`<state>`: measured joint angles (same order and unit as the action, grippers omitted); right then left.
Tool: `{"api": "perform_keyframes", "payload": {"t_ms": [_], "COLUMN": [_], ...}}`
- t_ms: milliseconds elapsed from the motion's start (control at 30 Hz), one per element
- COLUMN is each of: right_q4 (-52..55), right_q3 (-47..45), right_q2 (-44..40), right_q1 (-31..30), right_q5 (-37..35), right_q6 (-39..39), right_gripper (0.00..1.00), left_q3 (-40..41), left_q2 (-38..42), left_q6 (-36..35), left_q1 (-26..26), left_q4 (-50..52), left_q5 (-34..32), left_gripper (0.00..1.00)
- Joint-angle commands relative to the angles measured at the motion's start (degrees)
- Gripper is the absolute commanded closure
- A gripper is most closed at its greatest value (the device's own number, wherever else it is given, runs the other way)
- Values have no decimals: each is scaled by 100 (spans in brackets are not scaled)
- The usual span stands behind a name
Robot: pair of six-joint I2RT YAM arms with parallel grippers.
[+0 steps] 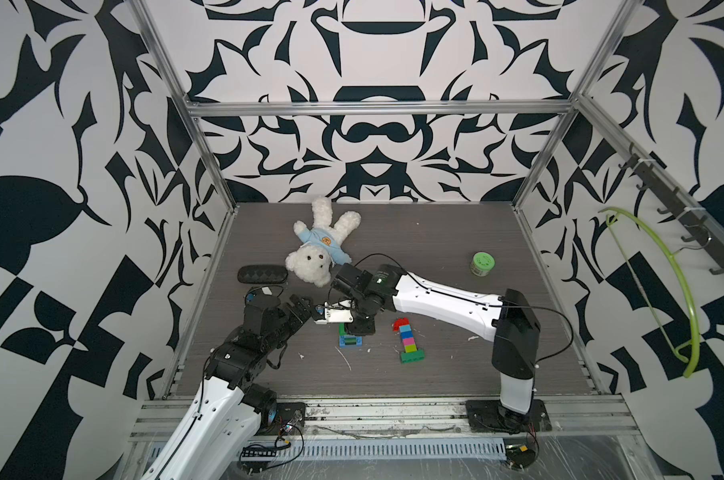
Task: Assemble the number 1 with lego
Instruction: Assemble the lego brick with the lego brick.
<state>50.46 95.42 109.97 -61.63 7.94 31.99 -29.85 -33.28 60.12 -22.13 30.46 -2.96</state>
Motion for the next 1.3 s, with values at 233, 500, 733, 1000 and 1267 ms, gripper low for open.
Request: {"api": "perform_keyframes", "payload": {"t_ms": [233, 500, 733, 1000, 1267], "right_q4": [306, 220, 338, 562, 78], "right_q3": [-276, -577, -717, -619, -335], "right_q2": [528, 699, 552, 499, 371], "right_q1": [-65, -75, -111, -165, -150], "right_q5": [-22, -340, -925, -925, -533], "right_q6": [-81, -157, -388, -448, -882], "right_gripper": [87, 91, 93, 93, 64], "left_q3": [31, -27, -65, 12, -8], "left_q2": [41, 70, 179, 260, 222], "left_q6": [-211, -218, -220, -140, -198], "left_q1": [-17, -12, -11, -15, -17], "left_q4": [231, 352, 571, 589, 507], "left_q5": [199, 136, -114, -190, -35], "left_gripper": [2, 2, 3, 2, 2]}}
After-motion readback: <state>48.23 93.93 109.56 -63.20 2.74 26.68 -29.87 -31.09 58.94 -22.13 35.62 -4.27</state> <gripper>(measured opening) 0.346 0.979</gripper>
